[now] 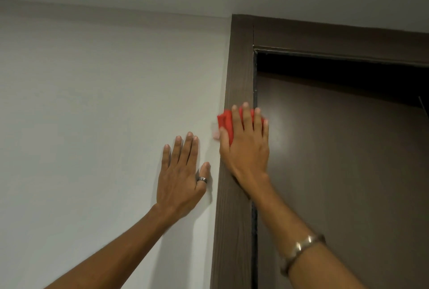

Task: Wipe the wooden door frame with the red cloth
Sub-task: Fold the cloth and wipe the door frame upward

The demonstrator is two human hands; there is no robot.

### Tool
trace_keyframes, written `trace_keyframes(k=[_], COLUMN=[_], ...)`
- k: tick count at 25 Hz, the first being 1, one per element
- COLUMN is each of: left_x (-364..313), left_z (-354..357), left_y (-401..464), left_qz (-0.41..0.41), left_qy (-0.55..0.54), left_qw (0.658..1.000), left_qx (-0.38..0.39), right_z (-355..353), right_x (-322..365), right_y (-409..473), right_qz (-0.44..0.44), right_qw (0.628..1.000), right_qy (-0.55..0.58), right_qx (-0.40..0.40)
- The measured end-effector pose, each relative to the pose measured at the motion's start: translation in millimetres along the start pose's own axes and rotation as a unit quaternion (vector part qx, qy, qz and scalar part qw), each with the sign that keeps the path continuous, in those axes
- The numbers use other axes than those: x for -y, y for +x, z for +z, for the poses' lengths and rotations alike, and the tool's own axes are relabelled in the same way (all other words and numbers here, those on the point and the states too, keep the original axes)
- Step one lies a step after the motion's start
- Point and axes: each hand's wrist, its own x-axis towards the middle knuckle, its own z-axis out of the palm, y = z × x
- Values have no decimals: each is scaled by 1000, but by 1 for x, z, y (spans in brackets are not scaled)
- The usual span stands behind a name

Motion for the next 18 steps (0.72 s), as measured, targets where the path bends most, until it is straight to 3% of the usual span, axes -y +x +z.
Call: trace_keyframes(k=[5,14,18], left_x=[-2,0,-2], left_z=[-3,0,-1], left_y=[0,-2,-2], left_qz=[-4,-4,-7], left_qy=[-7,0,0], left_qw=[1000,1000,1000], left_qx=[9,3,7], right_z=[0,-7,-14], right_x=[-1,-1,6], right_y=[-48,113,135], right_qz=[-1,-18,-1], right_qw=[1000,999,999], right_qy=[1,-19,-24], right_qx=[19,39,43])
